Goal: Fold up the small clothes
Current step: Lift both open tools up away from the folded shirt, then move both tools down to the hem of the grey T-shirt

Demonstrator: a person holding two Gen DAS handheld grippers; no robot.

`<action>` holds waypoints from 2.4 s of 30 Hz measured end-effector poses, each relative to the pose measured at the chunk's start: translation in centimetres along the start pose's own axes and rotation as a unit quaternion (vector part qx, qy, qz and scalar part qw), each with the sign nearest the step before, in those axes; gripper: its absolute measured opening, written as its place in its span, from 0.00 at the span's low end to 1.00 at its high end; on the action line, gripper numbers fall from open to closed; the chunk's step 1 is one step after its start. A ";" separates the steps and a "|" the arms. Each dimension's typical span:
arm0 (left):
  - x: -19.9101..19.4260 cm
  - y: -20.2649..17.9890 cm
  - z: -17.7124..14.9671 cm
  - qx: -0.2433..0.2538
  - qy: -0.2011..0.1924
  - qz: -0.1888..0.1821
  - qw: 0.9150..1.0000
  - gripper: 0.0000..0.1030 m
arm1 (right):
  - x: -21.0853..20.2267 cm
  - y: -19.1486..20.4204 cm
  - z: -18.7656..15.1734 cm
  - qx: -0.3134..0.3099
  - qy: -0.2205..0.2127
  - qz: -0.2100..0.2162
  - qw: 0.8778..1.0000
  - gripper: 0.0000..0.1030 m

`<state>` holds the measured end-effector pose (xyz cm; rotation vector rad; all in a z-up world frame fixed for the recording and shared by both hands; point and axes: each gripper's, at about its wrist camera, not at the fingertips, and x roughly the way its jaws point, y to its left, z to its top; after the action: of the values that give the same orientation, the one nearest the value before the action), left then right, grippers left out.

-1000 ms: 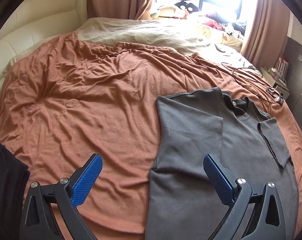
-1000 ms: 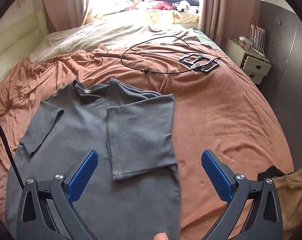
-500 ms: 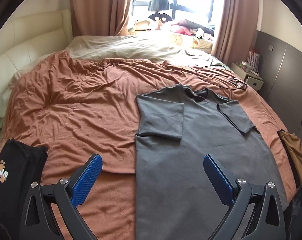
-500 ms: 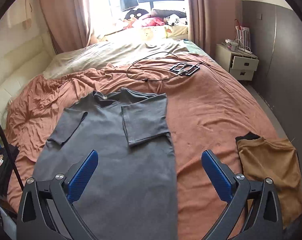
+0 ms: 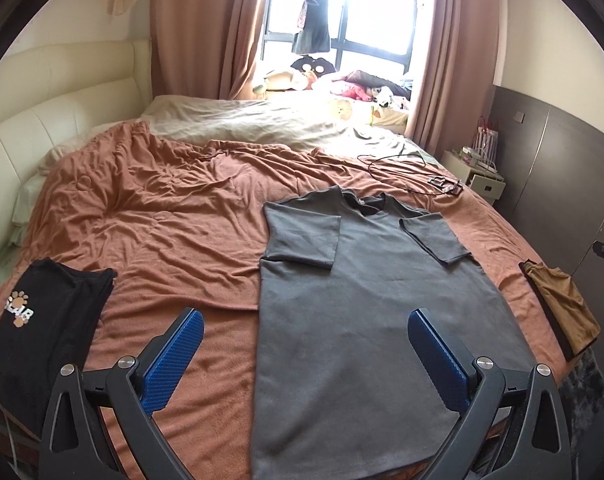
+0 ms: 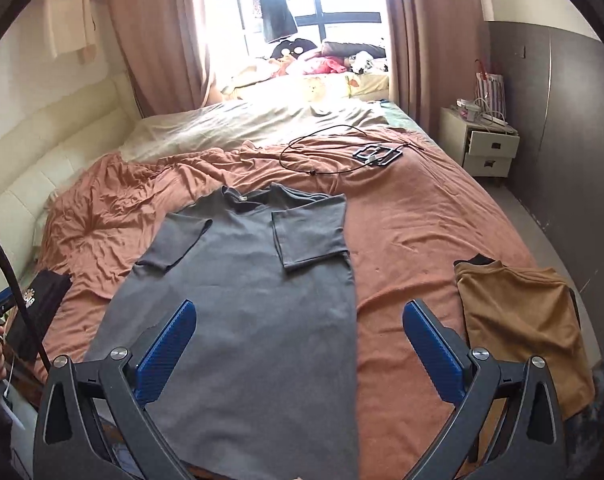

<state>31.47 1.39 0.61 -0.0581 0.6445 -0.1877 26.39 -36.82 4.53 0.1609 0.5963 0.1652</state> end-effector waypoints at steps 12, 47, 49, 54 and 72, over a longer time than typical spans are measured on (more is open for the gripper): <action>-7.0 -0.8 -4.8 0.001 -0.037 0.022 0.999 1.00 | -6.0 0.9 -5.8 -0.025 -0.045 0.012 0.999 1.00; -5.2 1.3 -17.3 -0.018 0.010 0.015 1.000 0.99 | -4.4 -1.3 -17.5 0.036 -0.001 0.019 0.999 1.00; -4.2 1.9 -17.3 -0.024 0.022 0.013 0.999 0.99 | -3.9 -1.6 -17.8 0.042 0.004 0.018 0.999 1.00; -2.3 3.4 -16.8 -0.044 0.034 0.005 0.998 0.96 | -2.3 -2.8 -17.9 0.073 0.008 0.016 0.997 1.00; 7.5 8.9 -20.0 -0.221 0.176 -0.061 0.957 0.54 | 4.1 -7.9 -20.4 0.199 0.096 0.062 0.973 0.65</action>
<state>26.67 8.75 -20.74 -0.5063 1.0326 -0.1699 18.95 -41.61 -15.95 0.5761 0.8083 0.1823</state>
